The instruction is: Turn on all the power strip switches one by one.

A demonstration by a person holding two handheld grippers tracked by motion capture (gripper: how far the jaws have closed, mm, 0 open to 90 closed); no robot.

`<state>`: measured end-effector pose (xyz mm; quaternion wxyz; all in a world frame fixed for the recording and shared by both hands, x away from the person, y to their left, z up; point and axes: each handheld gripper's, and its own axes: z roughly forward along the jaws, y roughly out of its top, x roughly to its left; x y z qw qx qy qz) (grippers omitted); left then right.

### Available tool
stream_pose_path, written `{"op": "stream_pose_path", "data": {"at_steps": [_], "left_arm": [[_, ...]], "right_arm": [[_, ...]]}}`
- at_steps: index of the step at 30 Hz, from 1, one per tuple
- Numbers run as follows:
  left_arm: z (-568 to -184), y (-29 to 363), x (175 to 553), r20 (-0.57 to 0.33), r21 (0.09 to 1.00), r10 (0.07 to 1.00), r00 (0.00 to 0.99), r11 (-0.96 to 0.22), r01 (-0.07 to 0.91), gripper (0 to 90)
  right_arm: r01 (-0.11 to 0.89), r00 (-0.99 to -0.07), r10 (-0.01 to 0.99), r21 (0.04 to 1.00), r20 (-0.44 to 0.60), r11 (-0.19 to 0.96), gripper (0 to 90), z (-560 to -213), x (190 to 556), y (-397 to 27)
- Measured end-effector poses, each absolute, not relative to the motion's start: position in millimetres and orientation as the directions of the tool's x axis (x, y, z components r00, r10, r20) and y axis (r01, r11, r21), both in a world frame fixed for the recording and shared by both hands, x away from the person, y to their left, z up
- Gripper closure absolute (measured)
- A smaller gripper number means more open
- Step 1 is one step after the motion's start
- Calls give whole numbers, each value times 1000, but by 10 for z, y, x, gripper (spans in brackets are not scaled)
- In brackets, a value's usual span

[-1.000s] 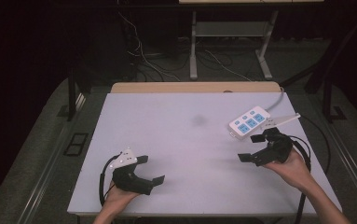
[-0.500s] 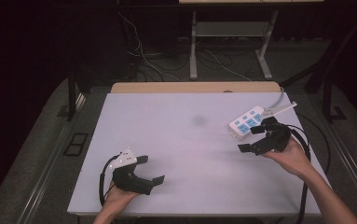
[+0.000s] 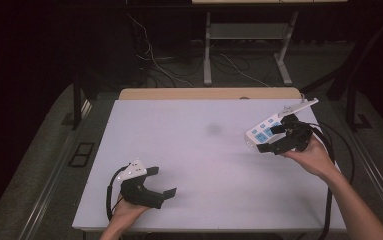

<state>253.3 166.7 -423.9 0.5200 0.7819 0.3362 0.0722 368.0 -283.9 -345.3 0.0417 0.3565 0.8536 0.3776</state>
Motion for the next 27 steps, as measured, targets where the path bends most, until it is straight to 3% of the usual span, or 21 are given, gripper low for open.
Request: {"op": "stream_pose_path", "data": {"at_steps": [27], "left_arm": [[-4235, 1693, 2537, -250, 864, 602, 758, -214, 455, 0]], "right_arm": [[618, -689, 700, 659, 191, 429, 5, -3494, 4178, -2970]]}}
